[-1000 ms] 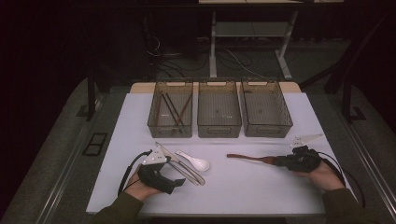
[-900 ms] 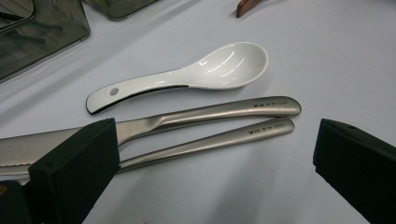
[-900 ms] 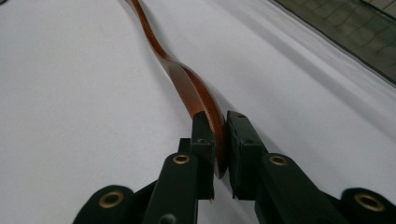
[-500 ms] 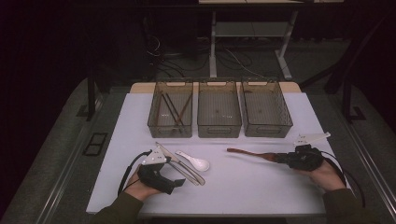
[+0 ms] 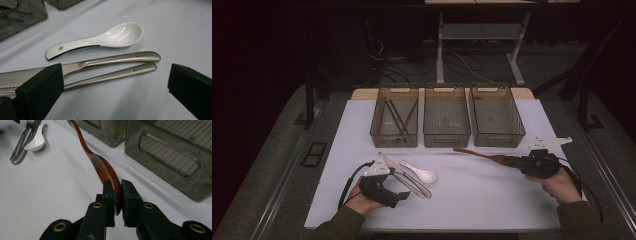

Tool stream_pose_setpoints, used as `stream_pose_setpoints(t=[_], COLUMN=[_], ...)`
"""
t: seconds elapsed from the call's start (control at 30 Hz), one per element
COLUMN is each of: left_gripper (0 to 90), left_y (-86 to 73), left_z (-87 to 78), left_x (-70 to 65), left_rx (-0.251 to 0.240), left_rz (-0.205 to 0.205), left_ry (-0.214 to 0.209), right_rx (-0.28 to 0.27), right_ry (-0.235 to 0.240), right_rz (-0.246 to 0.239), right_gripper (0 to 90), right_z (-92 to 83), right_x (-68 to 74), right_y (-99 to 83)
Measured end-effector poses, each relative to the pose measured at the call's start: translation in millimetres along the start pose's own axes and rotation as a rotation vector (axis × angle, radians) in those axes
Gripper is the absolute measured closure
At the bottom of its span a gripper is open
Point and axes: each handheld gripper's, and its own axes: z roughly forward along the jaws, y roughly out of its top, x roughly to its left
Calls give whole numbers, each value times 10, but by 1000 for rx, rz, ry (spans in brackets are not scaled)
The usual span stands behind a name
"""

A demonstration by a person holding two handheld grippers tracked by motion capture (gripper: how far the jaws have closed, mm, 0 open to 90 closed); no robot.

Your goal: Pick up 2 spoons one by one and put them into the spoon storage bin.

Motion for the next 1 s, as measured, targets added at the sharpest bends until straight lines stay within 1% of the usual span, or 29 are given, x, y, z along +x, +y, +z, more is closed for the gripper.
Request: stream_pose_setpoints(t=[0.13, 0.17, 0.27, 0.4, 0.5, 0.63, 0.77, 0.9, 1.0], left_gripper=[0, 0, 0, 0, 0, 0, 0, 0, 0], left_y=[0, 0, -1, -3, -1, -1, -2, -7, -8], left_z=[2, 1, 1, 4, 2, 6, 4, -6, -4], left_x=[3, 3, 3, 4, 8, 7, 5, 18, 17], left_rx=[-1, -1, -2, -2, -2, 0, -4, -12, -12], left_rz=[-2, -2, -4, -6, 0, 1, -6, -13, -10], left_ry=[1, 1, 1, 0, 1, -1, 0, 2, -2], right_rx=[-18, -25, -42, -55, -61, -68, -72, -77, -75], right_ry=[-22, -36, -55, -78, -98, -134, -165, -200, -225], right_rz=[11, 11, 22, 22, 32, 38, 38, 61, 59], right_gripper=[819, 819, 819, 819, 819, 820, 820, 820, 820], right_z=[-31, -36, -40, -18, -1, 39, 129, 276, 385], right_x=[-1, -7, -17, -27, -30, -38, -44, -43, -16], right_y=[101, 138, 230, 332, 429, 561, 694, 869, 1004])
